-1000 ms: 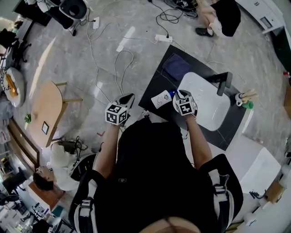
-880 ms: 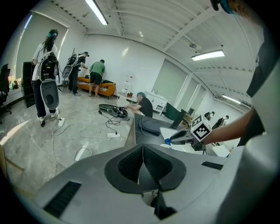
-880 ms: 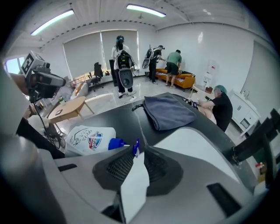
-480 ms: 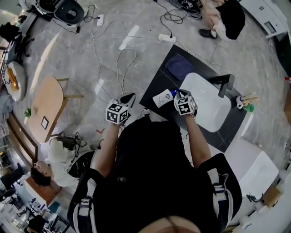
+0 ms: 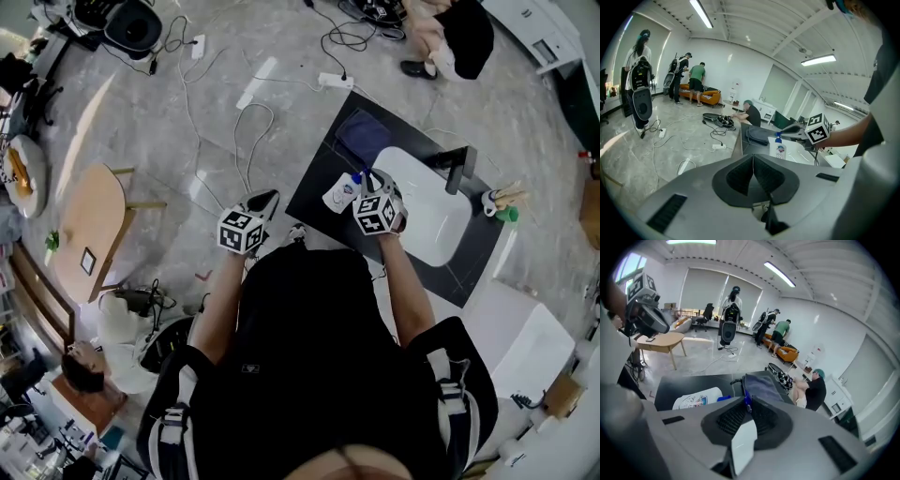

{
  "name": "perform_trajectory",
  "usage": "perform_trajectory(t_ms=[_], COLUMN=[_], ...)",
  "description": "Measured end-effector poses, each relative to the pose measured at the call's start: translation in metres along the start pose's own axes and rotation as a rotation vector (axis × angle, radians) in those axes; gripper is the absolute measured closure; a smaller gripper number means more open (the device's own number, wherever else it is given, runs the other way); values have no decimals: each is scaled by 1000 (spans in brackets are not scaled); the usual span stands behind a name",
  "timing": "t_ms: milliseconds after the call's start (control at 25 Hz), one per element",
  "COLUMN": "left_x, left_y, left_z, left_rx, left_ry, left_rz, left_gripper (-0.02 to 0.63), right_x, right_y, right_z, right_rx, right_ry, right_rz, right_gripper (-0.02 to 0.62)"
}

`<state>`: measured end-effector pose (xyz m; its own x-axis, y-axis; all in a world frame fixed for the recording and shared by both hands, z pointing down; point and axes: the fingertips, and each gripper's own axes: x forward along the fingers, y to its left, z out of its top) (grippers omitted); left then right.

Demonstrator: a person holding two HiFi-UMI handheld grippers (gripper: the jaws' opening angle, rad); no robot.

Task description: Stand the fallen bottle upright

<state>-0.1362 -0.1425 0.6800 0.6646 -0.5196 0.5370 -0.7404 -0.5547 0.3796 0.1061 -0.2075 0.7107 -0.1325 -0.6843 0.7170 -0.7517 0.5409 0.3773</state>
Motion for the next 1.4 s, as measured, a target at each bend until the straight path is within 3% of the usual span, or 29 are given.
perform_trajectory(t_ms=[400, 680, 880, 1400], left_x=[-11, -15, -17, -10], left_y=[3, 2, 5, -5], left_z=[-2, -6, -5, -7], left_rx=[18, 31, 34, 58], left_ry=[-9, -3, -7, -3], left_rz=[-23, -46, -55, -104], left_gripper=[591, 591, 591, 591], right_x=[-23, -47, -56, -88], right_y=[4, 23, 37, 67], right_z=[40, 59, 61, 54], right_rx=[-49, -161, -208, -206], right_ry=[-93, -165, -184, -217], right_rz=[-73, -111, -102, -71], right_gripper=[479, 468, 463, 466])
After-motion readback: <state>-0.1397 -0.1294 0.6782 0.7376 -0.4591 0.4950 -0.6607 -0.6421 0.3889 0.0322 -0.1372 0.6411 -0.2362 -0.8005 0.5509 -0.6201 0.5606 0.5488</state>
